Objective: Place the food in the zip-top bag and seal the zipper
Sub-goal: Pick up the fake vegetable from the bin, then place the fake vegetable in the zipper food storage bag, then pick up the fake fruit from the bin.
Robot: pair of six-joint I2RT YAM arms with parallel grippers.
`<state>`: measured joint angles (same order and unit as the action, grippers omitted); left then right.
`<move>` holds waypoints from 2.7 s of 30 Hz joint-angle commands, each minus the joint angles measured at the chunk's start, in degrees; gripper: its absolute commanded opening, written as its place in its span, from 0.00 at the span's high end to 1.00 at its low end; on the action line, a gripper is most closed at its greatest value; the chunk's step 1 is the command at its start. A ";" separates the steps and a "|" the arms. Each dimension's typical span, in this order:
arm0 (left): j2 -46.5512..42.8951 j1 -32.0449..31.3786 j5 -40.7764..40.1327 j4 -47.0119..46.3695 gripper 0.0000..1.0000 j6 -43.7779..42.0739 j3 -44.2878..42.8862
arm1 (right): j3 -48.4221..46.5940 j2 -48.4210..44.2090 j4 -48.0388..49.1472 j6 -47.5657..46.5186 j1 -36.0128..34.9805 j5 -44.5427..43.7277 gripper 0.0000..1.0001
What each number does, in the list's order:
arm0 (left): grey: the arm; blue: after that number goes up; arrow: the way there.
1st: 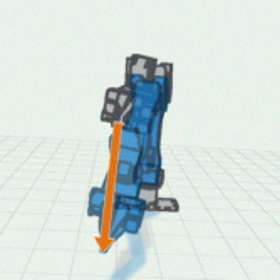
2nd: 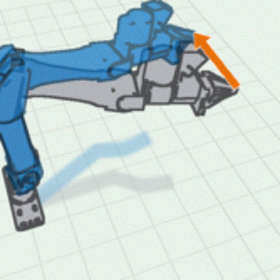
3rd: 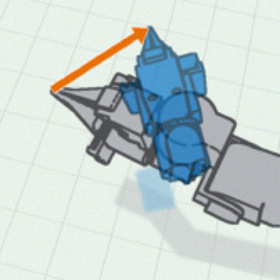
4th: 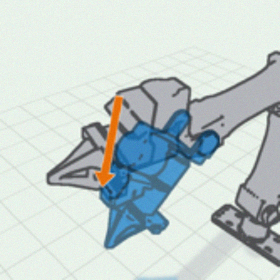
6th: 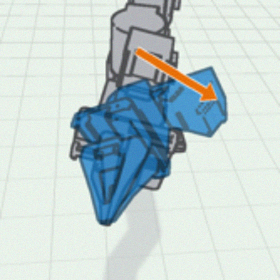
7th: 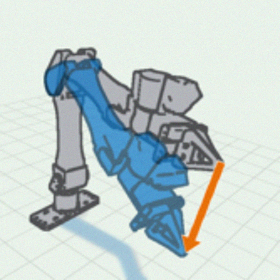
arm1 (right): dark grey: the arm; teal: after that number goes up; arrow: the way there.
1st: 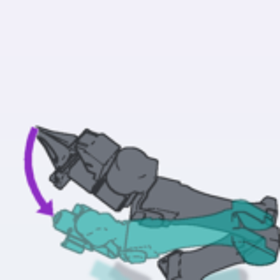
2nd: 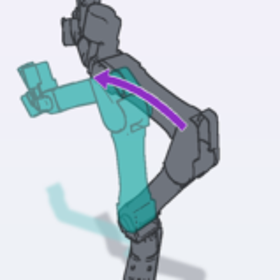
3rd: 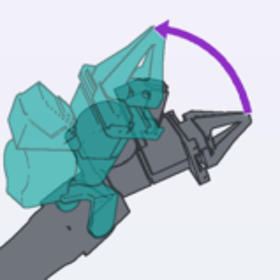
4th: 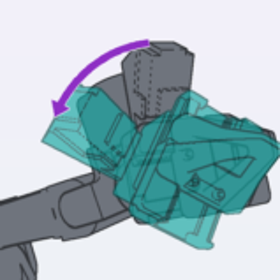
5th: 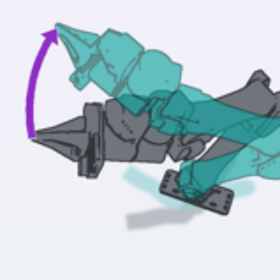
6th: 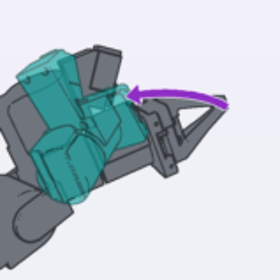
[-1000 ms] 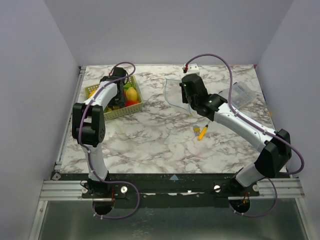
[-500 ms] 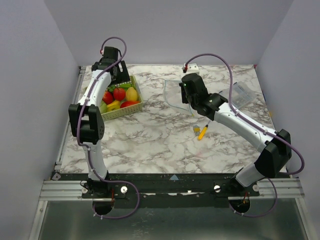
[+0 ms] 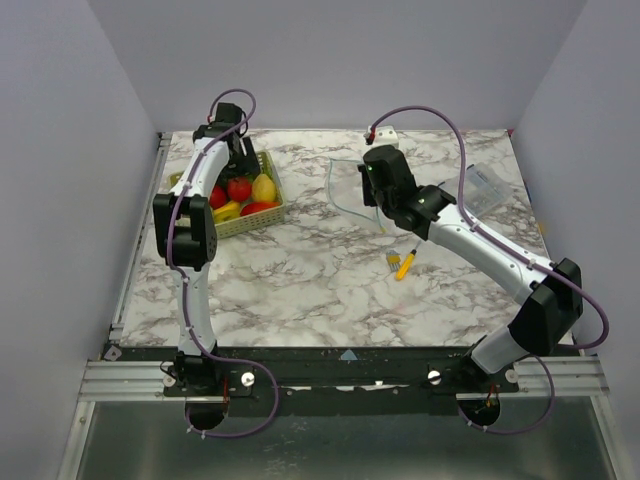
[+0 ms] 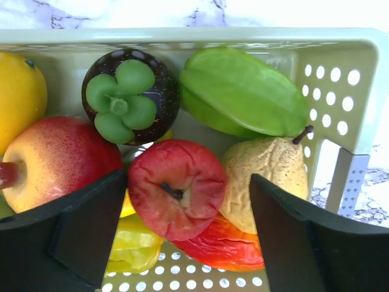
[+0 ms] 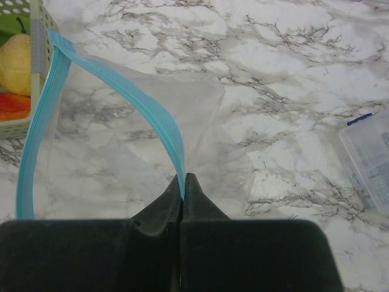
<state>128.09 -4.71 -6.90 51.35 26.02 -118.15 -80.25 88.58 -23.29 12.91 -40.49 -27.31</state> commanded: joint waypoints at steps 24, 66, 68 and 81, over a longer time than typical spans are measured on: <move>-38.42 -2.75 33.44 -14.11 0.71 5.44 25.92 | -1.74 0.76 -0.23 5.05 0.24 5.51 1.00; -48.77 -19.95 34.58 -39.10 0.01 10.54 41.24 | 2.90 -4.38 6.76 14.08 0.24 10.37 1.00; -49.92 -19.65 33.06 -36.98 0.01 9.10 40.60 | 3.25 -4.57 6.76 13.95 0.29 9.78 1.00; -52.83 -2.10 25.22 -36.31 0.03 20.09 49.92 | 4.23 -5.60 6.50 13.05 0.28 8.59 1.00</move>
<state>73.45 -13.45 22.22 14.61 38.76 -72.27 -76.53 83.94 -17.61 26.89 -40.49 -17.50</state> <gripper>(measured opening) 0.976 0.006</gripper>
